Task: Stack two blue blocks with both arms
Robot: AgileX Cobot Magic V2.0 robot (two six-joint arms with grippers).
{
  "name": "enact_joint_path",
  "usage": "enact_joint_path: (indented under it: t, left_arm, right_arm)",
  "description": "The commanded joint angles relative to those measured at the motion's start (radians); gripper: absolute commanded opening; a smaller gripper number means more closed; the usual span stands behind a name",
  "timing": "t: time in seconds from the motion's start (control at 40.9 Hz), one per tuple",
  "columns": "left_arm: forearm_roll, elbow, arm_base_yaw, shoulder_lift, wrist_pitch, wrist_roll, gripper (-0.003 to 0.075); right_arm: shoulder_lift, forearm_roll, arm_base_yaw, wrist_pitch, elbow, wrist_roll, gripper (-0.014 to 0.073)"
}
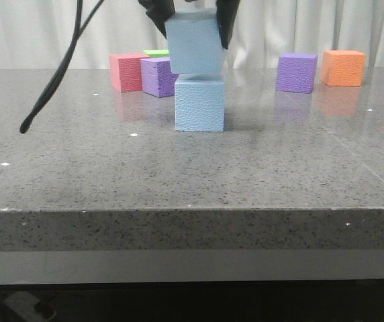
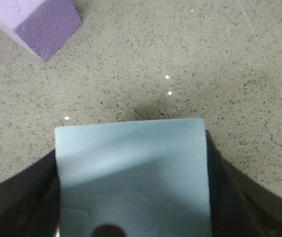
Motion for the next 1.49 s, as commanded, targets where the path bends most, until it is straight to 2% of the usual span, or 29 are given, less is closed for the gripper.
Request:
enact_joint_path:
  t: [0.0, 0.147, 0.318, 0.391, 0.709, 0.807, 0.978, 1.125, 1.223, 1.467]
  left_arm:
    - [0.011, -0.034, -0.007, -0.056, -0.045, -0.024, 0.0434]
    - [0.011, -0.034, -0.007, -0.056, -0.045, -0.025, 0.0456]
    - [0.011, -0.034, -0.007, -0.054, -0.043, -0.025, 0.058]
    - [0.013, -0.034, -0.007, -0.054, -0.035, -0.025, 0.0606]
    - [0.018, -0.034, -0.007, -0.065, -0.016, 0.0, 0.0609]
    - [-0.021, -0.034, -0.007, -0.102, 0.02, 0.086, 0.0609]
    - [-0.107, -0.028, -0.007, -0.203, 0.103, 0.33, 0.0608]
    - [-0.298, 0.048, 0.029, -0.323, 0.081, 0.516, 0.0608]
    - [-0.438, 0.181, 0.069, -0.449, 0.007, 0.646, 0.0608]
    - [-0.459, 0.579, 0.118, -0.793, -0.167, 0.772, 0.0608]
  right_arm:
    - [-0.006, 0.008, -0.008, -0.063, -0.025, -0.009, 0.0655]
    - [-0.006, 0.008, -0.008, -0.063, -0.025, -0.009, 0.0655]
    - [-0.006, 0.008, -0.008, -0.063, -0.025, -0.009, 0.0655]
    - [-0.006, 0.008, -0.008, -0.063, -0.025, -0.009, 0.0655]
    - [-0.006, 0.008, -0.008, -0.063, -0.025, -0.009, 0.0655]
    - [-0.006, 0.008, -0.008, -0.063, -0.025, -0.009, 0.0655]
    - [-0.006, 0.008, -0.008, -0.063, -0.025, -0.009, 0.0655]
    - [-0.006, 0.008, -0.008, -0.063, -0.025, -0.009, 0.0655]
    - [-0.006, 0.008, -0.008, -0.063, -0.025, -0.009, 0.0655]
    - [-0.006, 0.008, -0.008, -0.063, -0.025, -0.009, 0.0655]
